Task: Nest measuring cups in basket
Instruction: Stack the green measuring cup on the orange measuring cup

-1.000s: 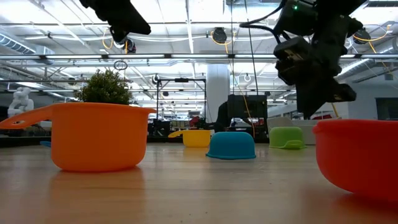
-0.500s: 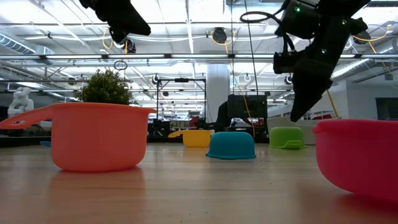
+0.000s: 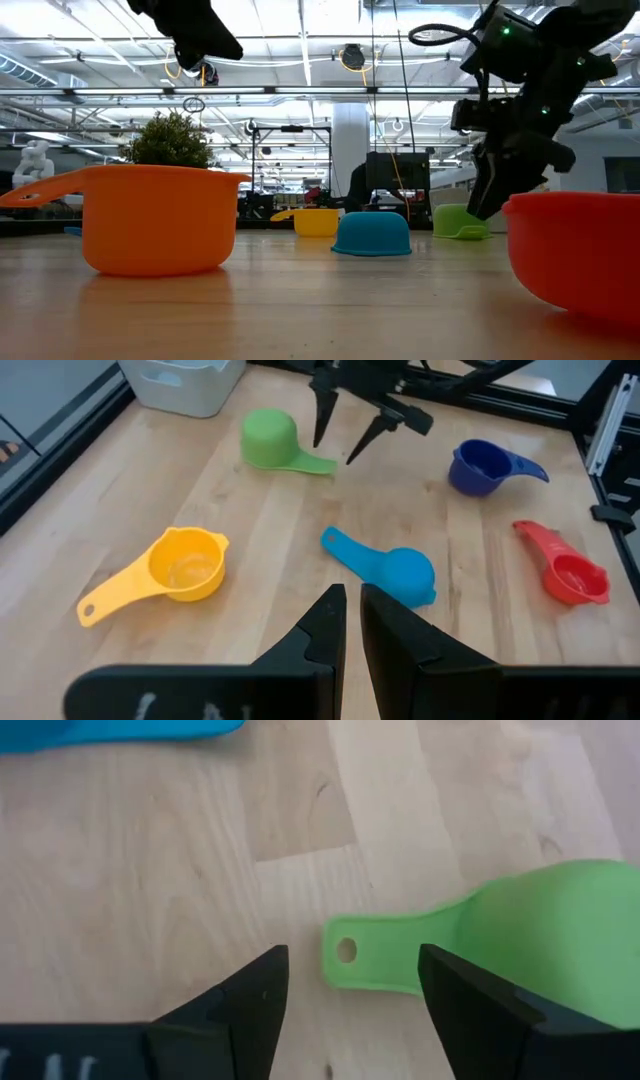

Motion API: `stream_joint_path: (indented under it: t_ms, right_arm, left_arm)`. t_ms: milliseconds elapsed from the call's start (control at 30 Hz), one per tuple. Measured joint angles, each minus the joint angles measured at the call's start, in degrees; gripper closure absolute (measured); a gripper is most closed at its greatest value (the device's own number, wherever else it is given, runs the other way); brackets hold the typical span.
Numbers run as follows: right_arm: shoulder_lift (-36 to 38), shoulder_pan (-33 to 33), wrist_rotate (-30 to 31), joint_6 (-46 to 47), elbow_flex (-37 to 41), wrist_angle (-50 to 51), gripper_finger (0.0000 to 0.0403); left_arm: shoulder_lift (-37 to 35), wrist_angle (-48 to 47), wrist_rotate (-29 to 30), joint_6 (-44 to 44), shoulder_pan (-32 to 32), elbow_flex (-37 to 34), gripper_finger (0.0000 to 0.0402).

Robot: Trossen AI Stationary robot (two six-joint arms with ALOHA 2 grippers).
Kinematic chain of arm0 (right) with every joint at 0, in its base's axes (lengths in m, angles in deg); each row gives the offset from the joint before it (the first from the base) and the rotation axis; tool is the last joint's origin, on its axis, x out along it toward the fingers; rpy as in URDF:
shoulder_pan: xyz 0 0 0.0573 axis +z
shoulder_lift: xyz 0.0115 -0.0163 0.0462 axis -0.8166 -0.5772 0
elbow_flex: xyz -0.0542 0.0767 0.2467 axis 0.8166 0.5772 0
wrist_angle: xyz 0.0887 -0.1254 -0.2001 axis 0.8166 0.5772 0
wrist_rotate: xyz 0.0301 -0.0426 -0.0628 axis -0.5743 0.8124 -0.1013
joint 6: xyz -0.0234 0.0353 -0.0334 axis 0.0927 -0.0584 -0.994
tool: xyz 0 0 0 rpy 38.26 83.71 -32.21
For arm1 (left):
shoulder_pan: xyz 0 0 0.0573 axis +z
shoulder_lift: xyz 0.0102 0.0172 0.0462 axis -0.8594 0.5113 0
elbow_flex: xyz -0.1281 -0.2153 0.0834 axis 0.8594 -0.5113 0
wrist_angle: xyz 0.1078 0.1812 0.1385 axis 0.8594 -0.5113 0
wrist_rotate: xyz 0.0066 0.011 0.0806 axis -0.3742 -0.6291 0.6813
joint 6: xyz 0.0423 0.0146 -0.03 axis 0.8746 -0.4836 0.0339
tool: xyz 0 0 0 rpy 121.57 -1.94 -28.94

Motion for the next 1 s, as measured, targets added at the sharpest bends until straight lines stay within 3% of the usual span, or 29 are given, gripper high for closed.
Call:
stream_joint_path:
  t_ms: [633,1000]
  right_arm:
    - [-0.86,1.33,0.20,-14.86,3.58,-8.44,0.0226]
    - [-6.93,1.34,1.66,-15.37,3.56,-13.35,0.0249]
  left_arm:
    - [0.00,-0.03,0.08,0.27,0.00,-0.01,0.0364]
    - [-0.02,0.00,0.10,-2.01,-0.04,-0.01,0.0364]
